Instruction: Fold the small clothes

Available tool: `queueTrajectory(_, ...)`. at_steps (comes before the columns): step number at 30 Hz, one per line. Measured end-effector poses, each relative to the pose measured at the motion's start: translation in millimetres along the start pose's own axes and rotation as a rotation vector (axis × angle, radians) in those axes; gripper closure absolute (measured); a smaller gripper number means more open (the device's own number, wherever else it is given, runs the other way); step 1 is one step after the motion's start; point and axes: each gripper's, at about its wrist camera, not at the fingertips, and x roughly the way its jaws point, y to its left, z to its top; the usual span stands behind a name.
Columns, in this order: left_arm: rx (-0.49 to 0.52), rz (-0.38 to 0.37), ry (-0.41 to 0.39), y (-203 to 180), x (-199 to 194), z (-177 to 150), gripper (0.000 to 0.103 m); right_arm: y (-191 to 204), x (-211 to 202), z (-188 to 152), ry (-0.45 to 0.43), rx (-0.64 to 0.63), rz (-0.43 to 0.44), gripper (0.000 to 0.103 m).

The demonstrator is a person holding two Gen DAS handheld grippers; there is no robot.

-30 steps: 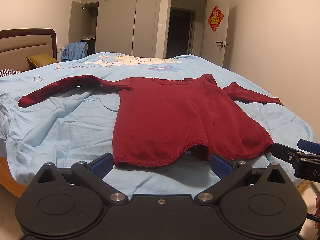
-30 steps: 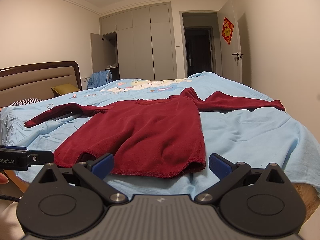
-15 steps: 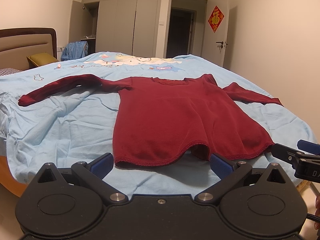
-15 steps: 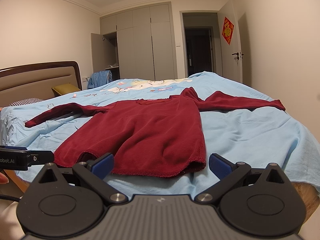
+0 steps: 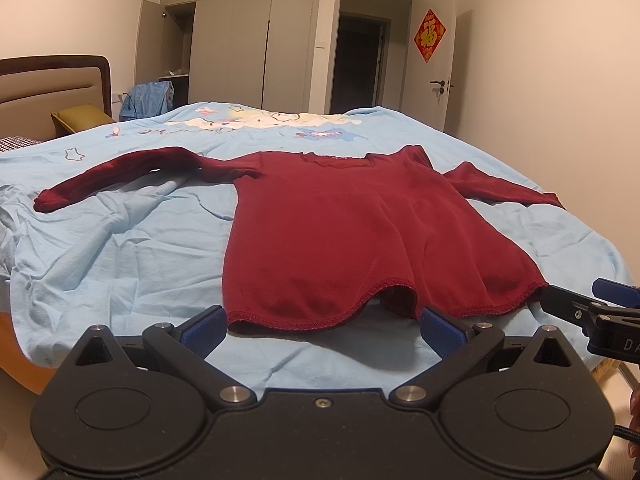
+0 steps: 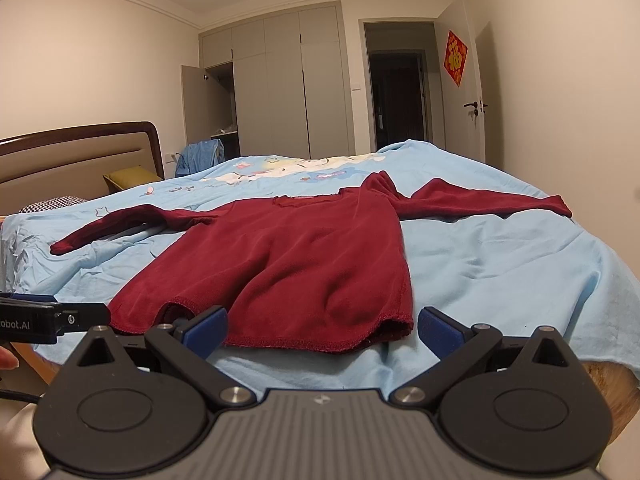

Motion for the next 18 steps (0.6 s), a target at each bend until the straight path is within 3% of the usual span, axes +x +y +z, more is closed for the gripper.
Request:
queueTrajectory(10, 0.016, -0.016, 0.033, 0.5, 10.5, 5.0, 0.001, -6.4, 15.8, 6.5, 0.078, 0.044, 0.005, 0.0)
queueTrajectory(15, 0.055, 0.023, 0.023, 1.3, 23.0, 26.6, 0.001, -20.1, 39.9, 44.3, 0.162, 0.135, 0.015, 0.0)
queueTrajectory(18, 0.05, 0.043, 0.007, 4.2, 32.3, 44.4, 0.001, -23.7, 56.3, 72.3, 0.203, 0.16, -0.044, 0.0)
